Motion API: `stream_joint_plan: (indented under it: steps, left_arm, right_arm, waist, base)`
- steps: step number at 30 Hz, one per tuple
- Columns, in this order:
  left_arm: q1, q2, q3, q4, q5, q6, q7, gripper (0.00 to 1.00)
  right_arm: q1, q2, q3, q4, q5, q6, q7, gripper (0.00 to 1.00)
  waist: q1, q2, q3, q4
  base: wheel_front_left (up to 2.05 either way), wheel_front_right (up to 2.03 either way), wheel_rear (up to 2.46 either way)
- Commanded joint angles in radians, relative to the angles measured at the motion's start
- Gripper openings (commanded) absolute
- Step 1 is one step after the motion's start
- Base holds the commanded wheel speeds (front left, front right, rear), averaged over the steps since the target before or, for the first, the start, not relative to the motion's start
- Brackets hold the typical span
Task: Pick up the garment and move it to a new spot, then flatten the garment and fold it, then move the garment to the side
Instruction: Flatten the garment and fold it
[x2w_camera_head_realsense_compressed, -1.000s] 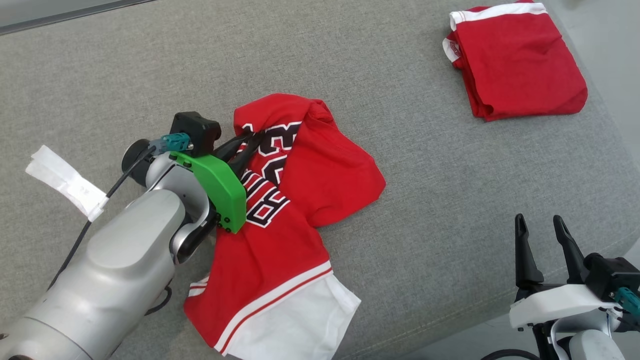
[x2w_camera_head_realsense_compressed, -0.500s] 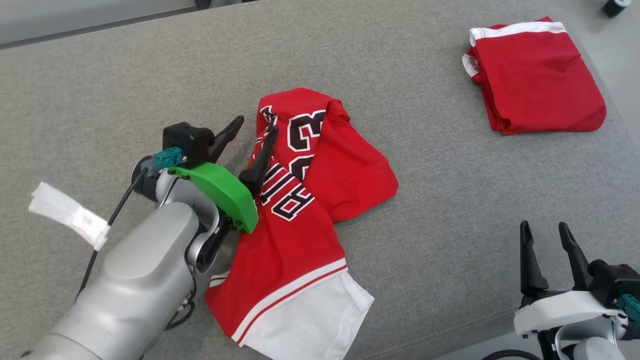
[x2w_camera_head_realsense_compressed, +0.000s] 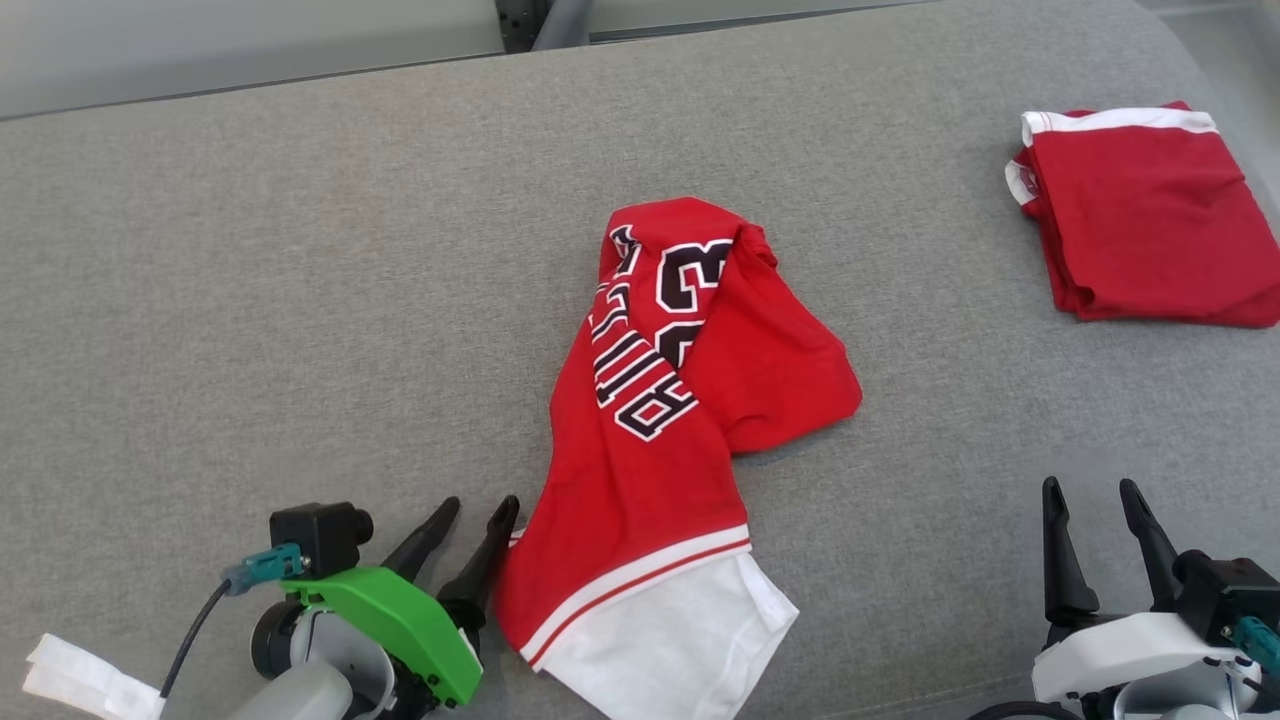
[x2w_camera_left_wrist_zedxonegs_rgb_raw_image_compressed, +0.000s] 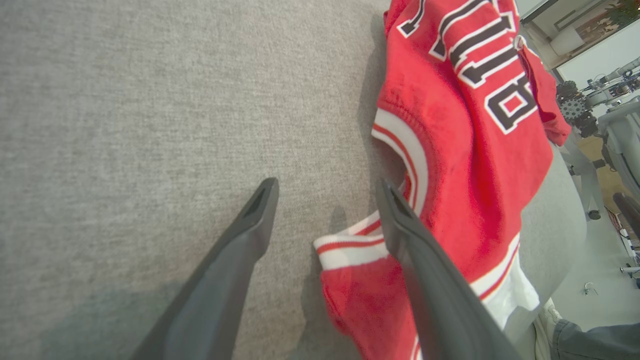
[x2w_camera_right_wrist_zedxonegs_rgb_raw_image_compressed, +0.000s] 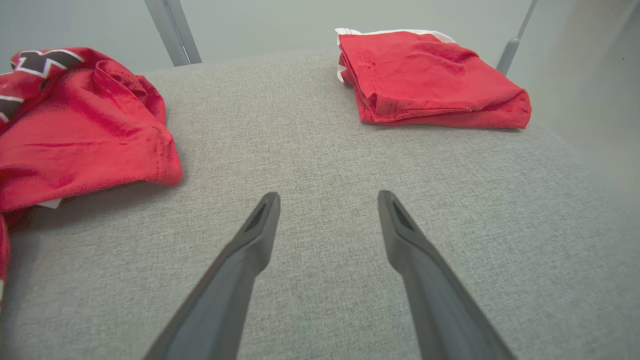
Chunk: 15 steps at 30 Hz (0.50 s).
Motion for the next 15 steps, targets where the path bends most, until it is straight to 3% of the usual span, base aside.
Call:
stream_joint_plan:
  steps: [1,15]
  left_arm:
    - [0.023,0.016,0.003,-0.022,-0.012,0.010,0.009,1.00]
    - [0.136,0.065,0.019,-0.196,-0.139,-0.008,0.080,1.00]
  right_arm:
    - [0.008,-0.003,0.000,0.002,-0.006,-0.001,-0.001,1.00]
    - [0.011,-0.003,-0.002,0.005,-0.014,-0.001,-0.001,1.00]
  waist:
    - [0.0000,0.0000,-0.014,0.029]
    - [0.0000,0.0000,-0.026,0.038]
  base:
    - [0.00,0.00,0.00]
    - [0.00,0.00,0.00]
